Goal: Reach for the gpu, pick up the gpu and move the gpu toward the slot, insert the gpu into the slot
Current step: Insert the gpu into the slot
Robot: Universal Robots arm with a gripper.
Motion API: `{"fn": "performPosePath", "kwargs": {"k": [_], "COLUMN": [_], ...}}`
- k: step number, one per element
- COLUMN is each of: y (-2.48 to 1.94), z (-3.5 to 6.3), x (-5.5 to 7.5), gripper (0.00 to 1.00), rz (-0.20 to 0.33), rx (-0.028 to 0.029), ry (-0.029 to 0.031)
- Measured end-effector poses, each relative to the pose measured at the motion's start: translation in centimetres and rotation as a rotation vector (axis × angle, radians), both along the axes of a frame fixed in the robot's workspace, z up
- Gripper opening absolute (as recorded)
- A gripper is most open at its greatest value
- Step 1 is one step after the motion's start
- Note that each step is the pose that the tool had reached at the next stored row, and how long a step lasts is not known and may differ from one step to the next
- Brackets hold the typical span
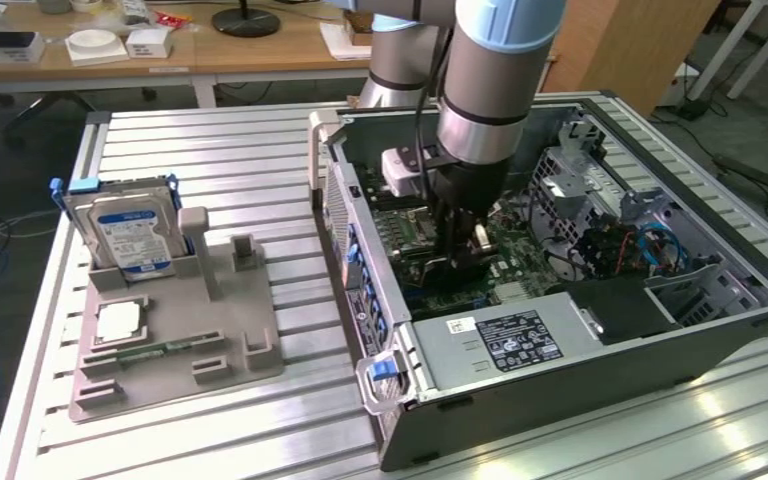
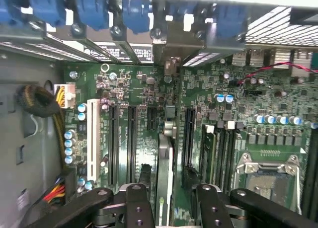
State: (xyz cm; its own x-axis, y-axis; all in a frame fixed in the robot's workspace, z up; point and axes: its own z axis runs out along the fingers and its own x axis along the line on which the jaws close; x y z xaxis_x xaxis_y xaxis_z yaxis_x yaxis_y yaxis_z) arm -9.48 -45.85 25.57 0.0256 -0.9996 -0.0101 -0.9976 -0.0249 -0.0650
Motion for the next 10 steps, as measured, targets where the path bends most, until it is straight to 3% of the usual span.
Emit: {"fn": "performPosePath", "kwargs": {"k": [6, 10], "y": [0.0, 0.0], "z": [1.54, 1.6], "x": [0.0, 0.0], "gripper": [0.4, 0.38], "rz": [0.0, 0.0], "rx": [-0.0001, -0.0001], "ry": [-0.0069, -0.0072]}}
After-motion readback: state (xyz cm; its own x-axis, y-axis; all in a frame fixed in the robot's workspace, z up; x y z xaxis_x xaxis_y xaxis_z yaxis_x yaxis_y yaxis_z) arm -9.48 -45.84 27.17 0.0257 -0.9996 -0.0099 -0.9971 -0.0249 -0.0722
